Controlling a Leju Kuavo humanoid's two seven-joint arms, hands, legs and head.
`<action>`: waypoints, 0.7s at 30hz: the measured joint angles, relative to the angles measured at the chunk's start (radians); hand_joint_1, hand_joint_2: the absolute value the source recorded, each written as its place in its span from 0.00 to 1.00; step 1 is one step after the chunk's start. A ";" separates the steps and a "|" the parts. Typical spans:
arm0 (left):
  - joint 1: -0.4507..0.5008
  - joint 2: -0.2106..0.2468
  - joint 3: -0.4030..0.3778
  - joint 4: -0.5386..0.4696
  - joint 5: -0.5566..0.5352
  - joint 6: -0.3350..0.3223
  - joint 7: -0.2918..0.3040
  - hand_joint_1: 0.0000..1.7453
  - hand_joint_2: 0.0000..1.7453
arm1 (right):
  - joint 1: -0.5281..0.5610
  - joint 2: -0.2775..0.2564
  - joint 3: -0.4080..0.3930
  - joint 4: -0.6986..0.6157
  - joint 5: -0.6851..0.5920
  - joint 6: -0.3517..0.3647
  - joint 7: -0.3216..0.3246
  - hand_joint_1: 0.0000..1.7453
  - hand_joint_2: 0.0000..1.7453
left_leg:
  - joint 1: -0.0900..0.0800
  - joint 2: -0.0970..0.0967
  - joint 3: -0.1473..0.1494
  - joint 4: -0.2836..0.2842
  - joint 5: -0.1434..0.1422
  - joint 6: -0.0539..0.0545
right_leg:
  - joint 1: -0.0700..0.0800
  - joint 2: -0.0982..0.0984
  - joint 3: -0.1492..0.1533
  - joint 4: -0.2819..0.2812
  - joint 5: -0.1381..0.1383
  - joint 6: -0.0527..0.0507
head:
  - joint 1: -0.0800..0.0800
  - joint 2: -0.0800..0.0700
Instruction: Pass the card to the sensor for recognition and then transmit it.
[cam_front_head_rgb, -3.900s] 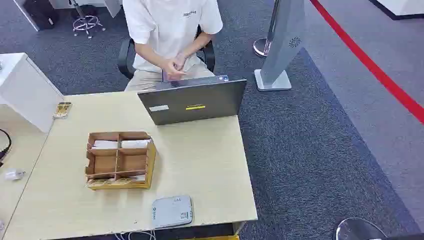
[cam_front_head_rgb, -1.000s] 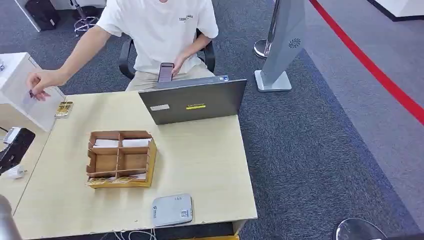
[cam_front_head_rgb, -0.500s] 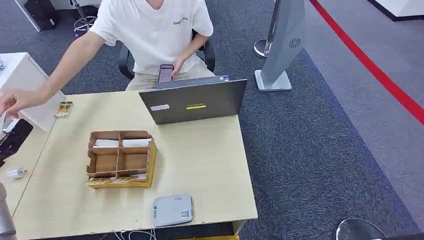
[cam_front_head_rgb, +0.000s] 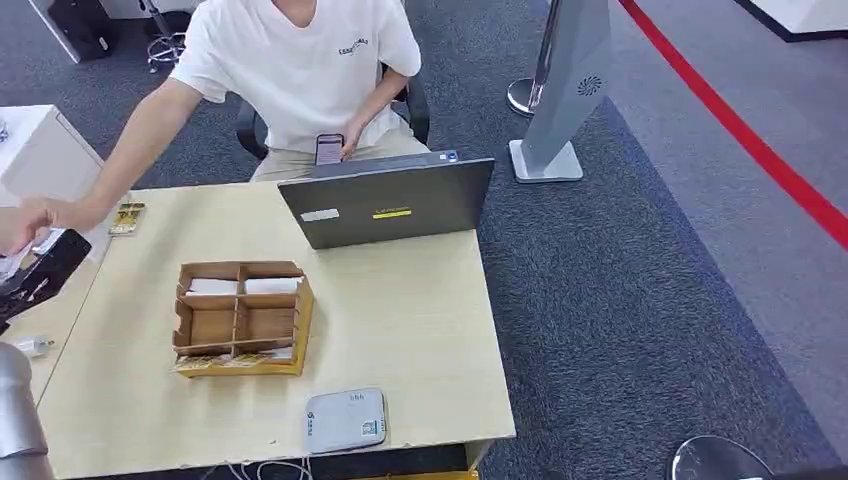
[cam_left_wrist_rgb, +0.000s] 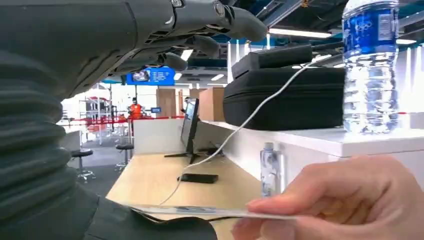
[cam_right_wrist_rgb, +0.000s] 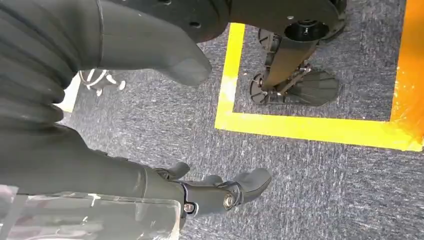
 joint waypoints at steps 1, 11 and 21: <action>-0.002 -0.004 -0.009 0.000 0.000 -0.002 -0.001 0.00 1.00 | 0.000 0.000 0.002 0.001 -0.001 0.000 -0.001 0.00 1.00 | 0.000 0.000 0.000 0.000 0.000 0.000 | 0.000 0.000 0.000 0.000 0.000 0.000 | 0.000 0.000; -0.008 -0.031 -0.045 -0.002 0.000 -0.014 -0.006 0.00 1.00 | 0.000 0.000 0.002 0.003 -0.016 -0.002 -0.004 0.00 1.00 | 0.000 0.000 0.000 0.000 0.000 0.000 | 0.000 0.000 0.000 0.000 0.000 0.000 | 0.000 0.000; -0.003 -0.060 -0.091 -0.029 0.005 -0.036 -0.014 1.00 1.00 | 0.002 -0.002 0.011 0.010 -0.029 -0.006 -0.008 0.00 1.00 | 0.000 0.000 0.000 0.000 0.000 0.000 | 0.000 0.000 0.000 0.000 0.000 0.000 | 0.000 0.000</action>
